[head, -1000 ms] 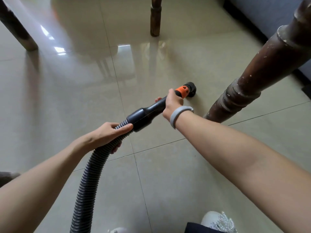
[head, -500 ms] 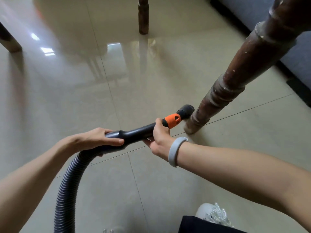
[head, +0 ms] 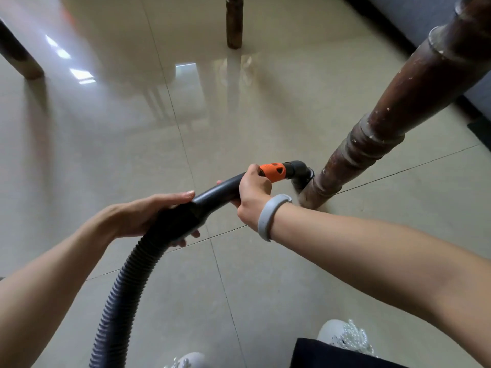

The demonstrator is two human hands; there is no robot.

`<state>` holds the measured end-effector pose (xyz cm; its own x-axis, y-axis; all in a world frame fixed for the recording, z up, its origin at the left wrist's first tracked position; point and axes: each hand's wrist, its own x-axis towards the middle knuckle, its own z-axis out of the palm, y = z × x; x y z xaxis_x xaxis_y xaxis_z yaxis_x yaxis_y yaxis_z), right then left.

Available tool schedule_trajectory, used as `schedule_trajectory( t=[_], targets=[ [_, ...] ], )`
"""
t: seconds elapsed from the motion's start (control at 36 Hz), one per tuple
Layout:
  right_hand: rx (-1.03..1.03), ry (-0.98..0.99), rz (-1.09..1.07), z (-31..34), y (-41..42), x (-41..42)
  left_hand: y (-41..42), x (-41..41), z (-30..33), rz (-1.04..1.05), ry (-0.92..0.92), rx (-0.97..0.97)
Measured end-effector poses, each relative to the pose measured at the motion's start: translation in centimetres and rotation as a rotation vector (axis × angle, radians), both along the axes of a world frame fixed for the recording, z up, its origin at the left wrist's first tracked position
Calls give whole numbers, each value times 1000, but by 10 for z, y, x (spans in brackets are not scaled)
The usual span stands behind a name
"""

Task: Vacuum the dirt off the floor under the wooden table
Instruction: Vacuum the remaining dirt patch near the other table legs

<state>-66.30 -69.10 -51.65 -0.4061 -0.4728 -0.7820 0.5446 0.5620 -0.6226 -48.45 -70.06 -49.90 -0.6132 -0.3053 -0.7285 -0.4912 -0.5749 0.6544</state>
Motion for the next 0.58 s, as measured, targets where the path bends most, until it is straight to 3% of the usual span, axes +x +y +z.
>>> schedule_trajectory(
  t=[0.14, 0.31, 0.58],
  targets=[
    [12, -63, 57, -2, 15, 3, 15, -27, 1, -121, -105, -121],
    [7, -137, 78, 6, 14, 4, 35, -22, -9, 26, -108, -183],
    [-36, -196, -212, 11, 29, 8, 46, -7, -11, -104, -6, -108]
  ],
)
